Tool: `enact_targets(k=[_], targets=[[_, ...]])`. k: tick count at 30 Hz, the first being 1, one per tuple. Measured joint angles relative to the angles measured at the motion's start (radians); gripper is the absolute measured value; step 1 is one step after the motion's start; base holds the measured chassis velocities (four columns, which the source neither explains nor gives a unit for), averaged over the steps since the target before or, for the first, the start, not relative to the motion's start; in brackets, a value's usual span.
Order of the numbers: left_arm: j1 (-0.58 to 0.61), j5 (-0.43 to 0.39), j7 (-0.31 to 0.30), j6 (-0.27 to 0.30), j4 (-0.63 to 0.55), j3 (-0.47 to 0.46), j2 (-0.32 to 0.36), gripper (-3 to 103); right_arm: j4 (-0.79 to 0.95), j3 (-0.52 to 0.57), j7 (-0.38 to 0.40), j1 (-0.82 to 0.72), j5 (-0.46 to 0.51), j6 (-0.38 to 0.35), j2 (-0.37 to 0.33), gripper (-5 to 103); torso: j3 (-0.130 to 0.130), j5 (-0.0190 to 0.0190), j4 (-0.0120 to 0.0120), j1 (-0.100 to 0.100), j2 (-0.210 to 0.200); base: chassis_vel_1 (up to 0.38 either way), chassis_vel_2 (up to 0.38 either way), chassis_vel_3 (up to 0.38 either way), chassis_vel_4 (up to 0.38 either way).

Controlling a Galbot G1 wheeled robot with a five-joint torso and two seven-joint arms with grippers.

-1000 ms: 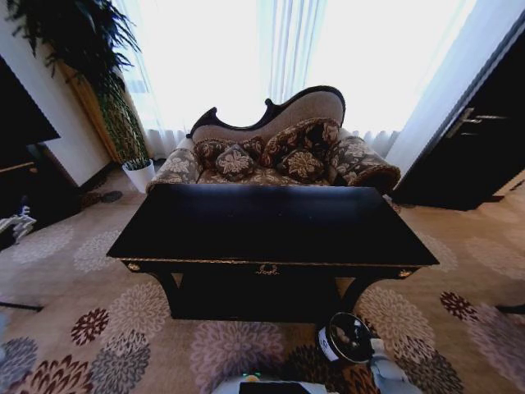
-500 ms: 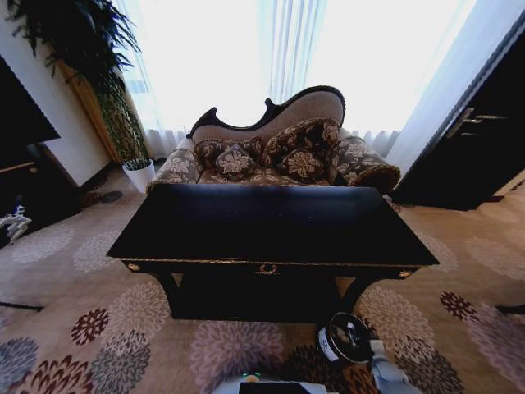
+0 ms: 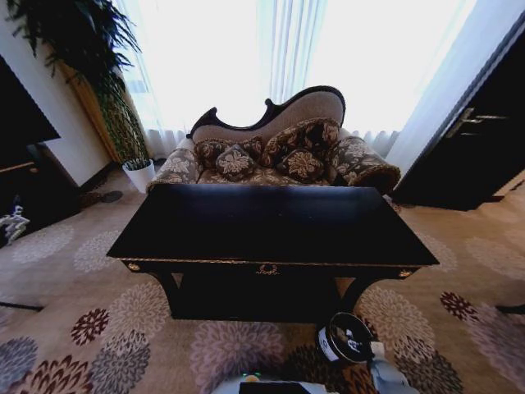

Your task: Move to the front of the table and place the trash on the table into the trash bin.

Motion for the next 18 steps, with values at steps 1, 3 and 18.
enact_targets(k=[1, 3, 18], targets=[[0.0, 0.0, 0.0, 0.0, 0.0, 0.001, 0.0, 100, -0.009, -0.001, 0.0, 0.003, 0.019, -0.005, 0.0, 100, 0.0, -0.0001, -0.0001, 0.0, 0.0, 0.0, 0.0, 0.0, 0.0], [0.0, 0.0, 0.0, 0.0, 0.0, 0.001, 0.0, 100, -0.014, -0.004, -0.001, 0.005, 0.041, -0.01, 0.0, 100, 0.0, -0.0002, -0.0001, 0.0, 0.0, 0.0, 0.0, 0.0, 0.0], [-0.005, -0.01, 0.0, -0.001, 0.021, -0.008, 0.019, 100, -0.026, -0.063, -0.009, 0.027, 0.393, -0.121, 0.022, 100, 0.0, 0.0001, 0.0, 0.0, 0.0, 0.0, 0.0, 0.0, 0.0]])
